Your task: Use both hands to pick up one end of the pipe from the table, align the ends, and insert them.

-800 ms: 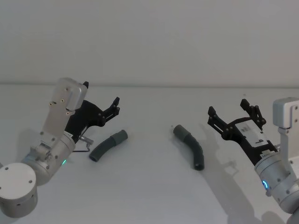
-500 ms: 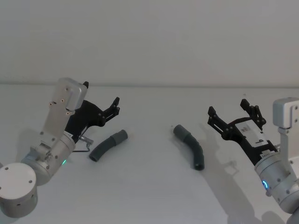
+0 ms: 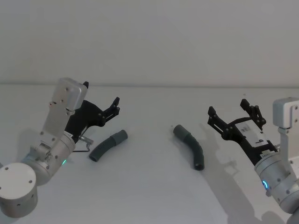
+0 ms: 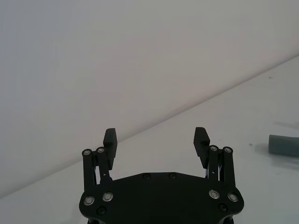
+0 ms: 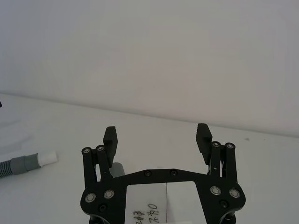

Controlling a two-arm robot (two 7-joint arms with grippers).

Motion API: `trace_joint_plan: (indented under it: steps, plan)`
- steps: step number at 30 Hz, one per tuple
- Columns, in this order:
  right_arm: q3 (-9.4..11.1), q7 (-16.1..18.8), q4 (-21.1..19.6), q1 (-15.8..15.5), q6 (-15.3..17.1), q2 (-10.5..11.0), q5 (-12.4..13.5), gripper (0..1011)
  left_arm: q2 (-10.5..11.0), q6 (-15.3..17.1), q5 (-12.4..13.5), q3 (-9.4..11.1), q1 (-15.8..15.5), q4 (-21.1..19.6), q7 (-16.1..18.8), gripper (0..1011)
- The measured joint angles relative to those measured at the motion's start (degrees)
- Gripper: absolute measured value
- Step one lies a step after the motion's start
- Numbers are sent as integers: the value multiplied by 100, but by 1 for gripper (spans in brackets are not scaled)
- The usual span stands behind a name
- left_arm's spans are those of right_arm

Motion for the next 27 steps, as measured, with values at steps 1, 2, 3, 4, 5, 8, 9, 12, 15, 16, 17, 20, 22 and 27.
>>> trace_joint_plan:
  steps: [1, 2, 3, 4, 5, 8, 9, 12, 15, 16, 17, 20, 22, 27]
  plan:
    - [0, 0, 0, 0, 0, 0, 0, 1002, 0, 0, 0, 0, 0, 0, 0, 1000]
    - [0, 0, 0, 0, 0, 0, 0, 1002, 0, 0, 0, 0, 0, 0, 0, 1000]
    - [0, 0, 0, 0, 0, 0, 0, 1001, 0, 0, 0, 0, 0, 0, 0, 1000]
    - [0, 0, 0, 0, 0, 0, 0, 1001, 0, 0, 0, 0, 0, 0, 0, 1000]
    - [0, 0, 0, 0, 0, 0, 0, 1001, 0, 0, 0, 0, 0, 0, 0, 1000]
    - [0, 0, 0, 0, 0, 0, 0, 1001, 0, 0, 0, -1, 0, 0, 0, 1000]
    - [0, 0, 0, 0, 0, 0, 0, 1001, 0, 0, 0, 0, 0, 0, 0, 1000]
    - [0, 0, 0, 0, 0, 0, 0, 1001, 0, 0, 0, 0, 0, 0, 0, 1000]
    - [0, 0, 0, 0, 0, 0, 0, 1002, 0, 0, 0, 0, 0, 0, 0, 1000]
    - [0, 0, 0, 0, 0, 0, 0, 1001, 0, 0, 0, 0, 0, 0, 0, 1000]
    - [0, 0, 0, 0, 0, 0, 0, 1002, 0, 1, 0, 0, 0, 0, 0, 1000]
    - [0, 0, 0, 0, 0, 0, 0, 1001, -1, 24, 0, 0, -11, 0, -10, 1000]
    - [0, 0, 0, 0, 0, 0, 0, 1002, -2, 67, -1, 0, -26, -3, -29, 1000]
    - [0, 0, 0, 0, 0, 0, 0, 1001, 14, 329, -43, 0, -117, -48, -149, 1000]
